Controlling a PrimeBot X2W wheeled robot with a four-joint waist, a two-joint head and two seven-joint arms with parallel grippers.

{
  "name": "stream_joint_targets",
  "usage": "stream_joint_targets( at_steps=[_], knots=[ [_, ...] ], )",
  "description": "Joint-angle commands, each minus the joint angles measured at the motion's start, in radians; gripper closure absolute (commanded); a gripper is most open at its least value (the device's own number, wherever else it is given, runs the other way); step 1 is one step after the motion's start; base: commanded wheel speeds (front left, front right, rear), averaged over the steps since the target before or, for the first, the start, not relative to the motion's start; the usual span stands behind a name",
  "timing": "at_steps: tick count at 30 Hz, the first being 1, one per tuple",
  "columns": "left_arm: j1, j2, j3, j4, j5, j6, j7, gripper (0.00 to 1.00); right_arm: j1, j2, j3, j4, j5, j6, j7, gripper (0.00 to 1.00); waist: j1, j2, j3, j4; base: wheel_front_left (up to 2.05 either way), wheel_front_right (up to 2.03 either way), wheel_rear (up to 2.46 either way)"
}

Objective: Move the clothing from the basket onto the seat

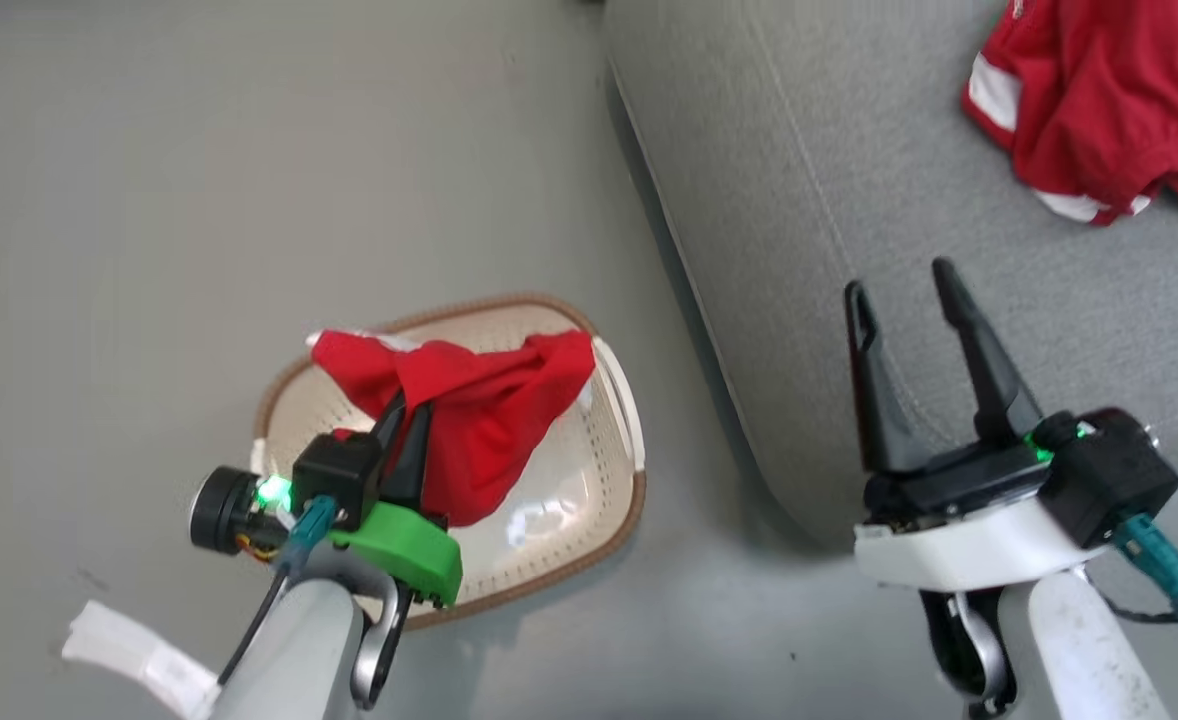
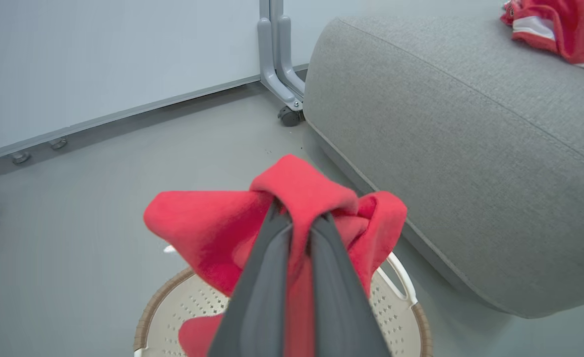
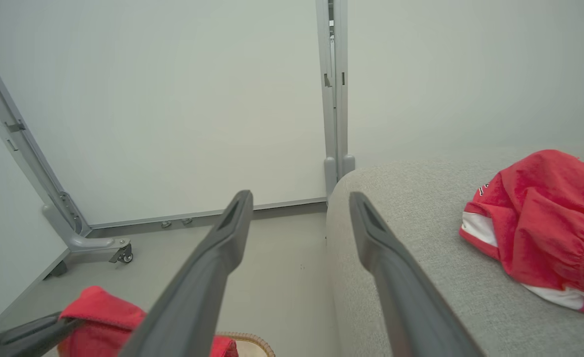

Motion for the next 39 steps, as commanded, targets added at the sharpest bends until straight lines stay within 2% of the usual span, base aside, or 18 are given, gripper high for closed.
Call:
stream_joint_targets(
  at_steps=[1,10,23,30,36,39],
  knots=[
    [0.044,-0.003,0.018,-0.027,0.007,-0.003,-0.004,1.0,0.034,-0.004,0.008,0.011,-0.011,-0.001,-0.003,0.0,0.0001,0.0,-0.22,0.056,0.0,0.0,0.0],
    [0.178,-0.031,0.113,-0.201,0.057,-0.024,-0.003,1.0,0.124,-0.012,0.054,0.052,-0.02,-0.001,-0.003,0.0,0.0001,0.0,-0.36,0.045,0.0,0.0,0.0],
    [0.225,-0.058,0.141,-0.366,0.064,-0.086,-0.003,1.0,0.164,-0.032,0.063,0.052,-0.021,-0.001,-0.003,0.0,0.0001,0.0,-0.417,0.052,0.0,0.0,0.0],
    [0.199,-0.051,0.094,-0.406,0.085,-0.106,-0.003,1.0,0.136,-0.053,0.101,0.062,-0.028,-0.001,-0.003,0.0,0.0001,0.0,-0.414,0.06,0.0,0.0,0.0],
    [0.154,-0.009,-0.01,-0.427,0.121,-0.112,-0.003,1.0,0.088,-0.098,0.176,0.093,-0.034,-0.001,-0.003,0.0,0.0001,0.0,-0.401,0.075,0.0,0.0,0.0],
    [0.133,-0.003,-0.061,-0.435,0.096,-0.112,-0.003,1.0,0.058,-0.131,0.23,0.108,-0.031,-0.001,-0.003,0.0,0.0001,0.0,-0.392,0.083,0.0,0.0,0.0]
  ],
)
